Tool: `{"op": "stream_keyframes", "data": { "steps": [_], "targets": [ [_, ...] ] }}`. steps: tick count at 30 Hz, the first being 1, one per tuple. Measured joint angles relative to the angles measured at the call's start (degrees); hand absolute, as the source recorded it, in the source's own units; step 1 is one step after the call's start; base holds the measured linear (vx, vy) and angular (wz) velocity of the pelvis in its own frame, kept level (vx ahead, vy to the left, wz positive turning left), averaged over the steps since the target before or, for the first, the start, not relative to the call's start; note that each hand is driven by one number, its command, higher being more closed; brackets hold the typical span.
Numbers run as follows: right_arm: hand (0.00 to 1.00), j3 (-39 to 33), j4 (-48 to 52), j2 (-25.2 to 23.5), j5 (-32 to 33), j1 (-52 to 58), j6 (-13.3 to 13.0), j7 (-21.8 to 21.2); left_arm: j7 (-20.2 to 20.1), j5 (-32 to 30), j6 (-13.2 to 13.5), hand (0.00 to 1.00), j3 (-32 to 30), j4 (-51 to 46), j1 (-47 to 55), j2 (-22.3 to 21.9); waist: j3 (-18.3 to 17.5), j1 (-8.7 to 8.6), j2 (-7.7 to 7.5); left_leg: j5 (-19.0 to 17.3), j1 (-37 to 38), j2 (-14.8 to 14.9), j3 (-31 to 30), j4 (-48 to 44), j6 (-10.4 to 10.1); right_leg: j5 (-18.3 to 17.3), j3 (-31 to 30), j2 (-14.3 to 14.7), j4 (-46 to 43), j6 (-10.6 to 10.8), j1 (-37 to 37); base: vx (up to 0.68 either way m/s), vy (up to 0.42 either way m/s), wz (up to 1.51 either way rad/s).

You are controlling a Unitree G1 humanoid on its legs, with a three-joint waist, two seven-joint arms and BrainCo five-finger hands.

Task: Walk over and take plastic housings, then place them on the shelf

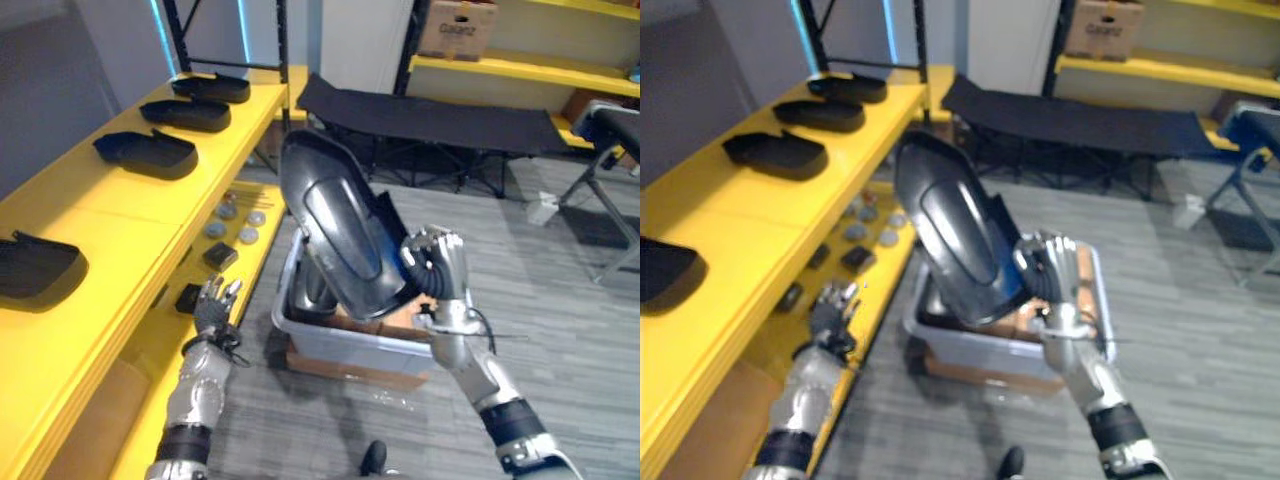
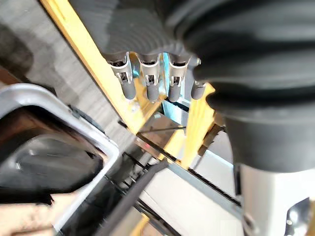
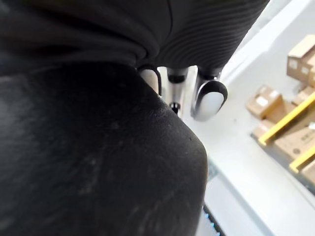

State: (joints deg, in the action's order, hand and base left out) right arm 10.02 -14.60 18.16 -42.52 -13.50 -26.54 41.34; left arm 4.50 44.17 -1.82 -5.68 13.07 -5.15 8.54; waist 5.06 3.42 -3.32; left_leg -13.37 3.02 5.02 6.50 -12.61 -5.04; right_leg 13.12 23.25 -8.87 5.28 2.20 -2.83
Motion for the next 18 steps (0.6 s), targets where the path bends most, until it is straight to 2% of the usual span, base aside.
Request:
{"op": "stream_keyframes", "data": {
  "steps": [2, 4, 8, 13, 18],
  "targets": [
    [1.00, -0.3, 0.0, 0.0, 0.0, 0.0, 0.0, 0.0, -2.2, 3.0, -0.3, 0.00, -0.2, -1.7, 0.2, 0.0, 0.1, 0.62, 0.11, 0.0, 0.0, 0.1, 0.0, 0.0, 0.0, 0.0, 0.1, 0.1, 0.0, 0.0, -0.1, 0.01, -0.003, 0.04],
    [1.00, -1.2, 0.0, 0.0, -0.2, 0.0, 0.0, 0.0, -6.0, 7.0, -1.6, 0.00, -0.5, -4.2, 0.8, 0.0, 0.2, 0.79, 0.27, 0.0, 0.0, 0.1, -0.3, 0.1, 0.0, 0.0, 0.2, 0.0, 0.0, 0.1, -0.1, 0.03, 0.001, 0.02],
    [1.00, -2.3, 0.0, 0.1, -0.1, 0.0, 0.0, 0.0, -11.1, 12.1, -4.2, 0.00, -0.5, -5.6, 1.3, 0.0, 0.2, 0.88, 0.32, 0.0, 0.0, 0.1, -0.3, 0.2, 0.0, 0.3, 0.3, 0.0, 0.0, 0.5, -0.1, 0.04, 0.006, 0.01],
    [1.00, -2.3, 0.0, 0.2, -0.1, 0.0, 0.0, 0.0, -20.9, 12.1, -9.1, 0.00, -0.2, -8.2, 3.4, 0.0, 0.2, 0.94, 0.38, -0.1, 0.0, -0.1, -0.3, 0.2, 0.1, 0.3, 0.3, 0.3, 0.0, 0.5, -0.1, 0.01, -0.001, 0.00],
    [1.00, -2.1, 0.0, 0.2, -0.1, 0.0, -0.1, -0.1, -22.6, 9.9, -11.1, 0.00, 2.3, -10.8, 3.9, 0.2, 0.1, 1.35, 0.70, -0.1, -0.1, -0.1, 0.1, 0.0, 0.1, -0.5, 0.2, 0.4, 0.0, 0.1, -0.1, 0.00, 0.000, 0.00]
  ]
}}
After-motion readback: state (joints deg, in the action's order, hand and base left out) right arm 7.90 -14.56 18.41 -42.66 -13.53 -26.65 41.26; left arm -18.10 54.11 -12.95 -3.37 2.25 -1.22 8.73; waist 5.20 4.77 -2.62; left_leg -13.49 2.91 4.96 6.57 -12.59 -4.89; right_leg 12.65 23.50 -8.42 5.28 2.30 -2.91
